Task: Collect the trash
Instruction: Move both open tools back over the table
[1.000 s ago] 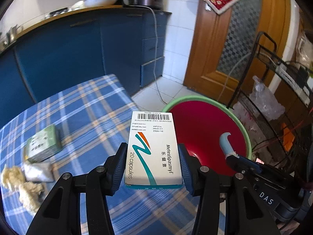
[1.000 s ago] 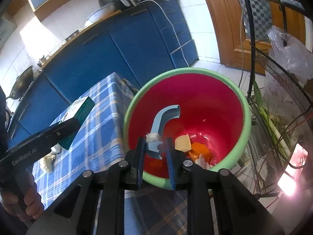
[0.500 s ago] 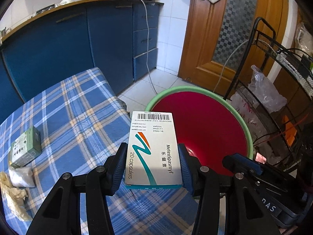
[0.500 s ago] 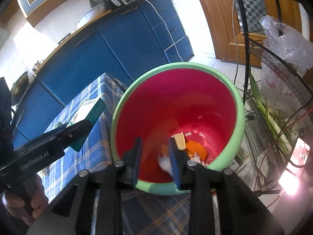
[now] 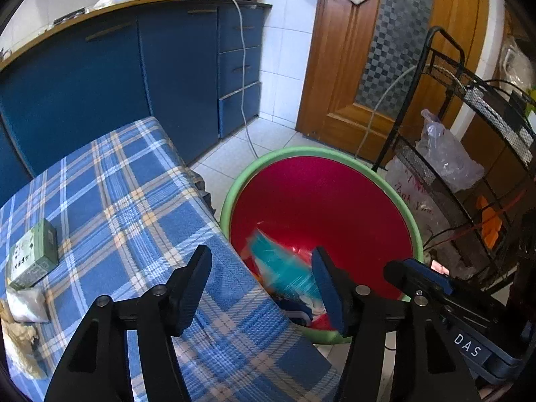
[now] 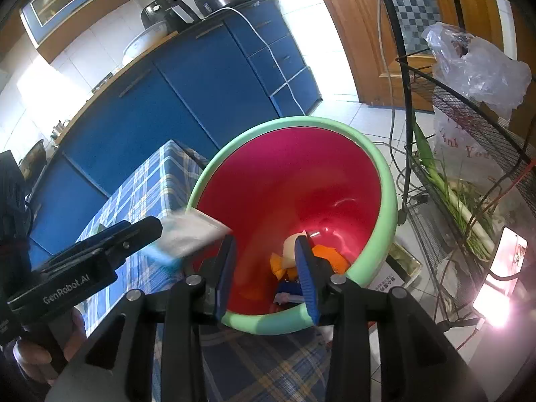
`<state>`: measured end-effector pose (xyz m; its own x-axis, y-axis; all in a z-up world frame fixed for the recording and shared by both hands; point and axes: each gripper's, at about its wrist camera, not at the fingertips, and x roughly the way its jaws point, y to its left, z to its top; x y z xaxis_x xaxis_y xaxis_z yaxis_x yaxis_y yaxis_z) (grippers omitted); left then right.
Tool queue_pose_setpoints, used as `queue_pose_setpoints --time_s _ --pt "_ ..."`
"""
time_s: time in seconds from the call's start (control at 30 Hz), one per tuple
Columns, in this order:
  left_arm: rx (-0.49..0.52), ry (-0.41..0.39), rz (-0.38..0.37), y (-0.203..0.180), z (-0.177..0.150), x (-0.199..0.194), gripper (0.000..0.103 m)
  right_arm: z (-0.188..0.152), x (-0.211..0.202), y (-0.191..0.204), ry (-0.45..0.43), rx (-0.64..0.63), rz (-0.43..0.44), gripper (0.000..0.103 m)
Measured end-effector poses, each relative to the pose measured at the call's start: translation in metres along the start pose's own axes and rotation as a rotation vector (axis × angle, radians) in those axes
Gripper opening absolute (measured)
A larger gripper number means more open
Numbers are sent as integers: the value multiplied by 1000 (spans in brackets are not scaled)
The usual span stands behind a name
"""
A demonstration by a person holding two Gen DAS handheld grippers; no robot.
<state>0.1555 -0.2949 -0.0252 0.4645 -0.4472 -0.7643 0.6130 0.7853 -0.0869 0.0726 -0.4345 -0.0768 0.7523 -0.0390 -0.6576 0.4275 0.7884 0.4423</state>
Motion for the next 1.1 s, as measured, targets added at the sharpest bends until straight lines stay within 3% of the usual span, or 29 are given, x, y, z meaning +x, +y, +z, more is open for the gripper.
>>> queue_pose_setpoints --time_s 0.53,1.1 --pt "-88 -38 46 30 -10 -36 64 -3 -17 14 -28 -13 13 51" --pt "-244 -107 157 113 -42 -97 64 -14 -26 66 -27 -82 35 61"
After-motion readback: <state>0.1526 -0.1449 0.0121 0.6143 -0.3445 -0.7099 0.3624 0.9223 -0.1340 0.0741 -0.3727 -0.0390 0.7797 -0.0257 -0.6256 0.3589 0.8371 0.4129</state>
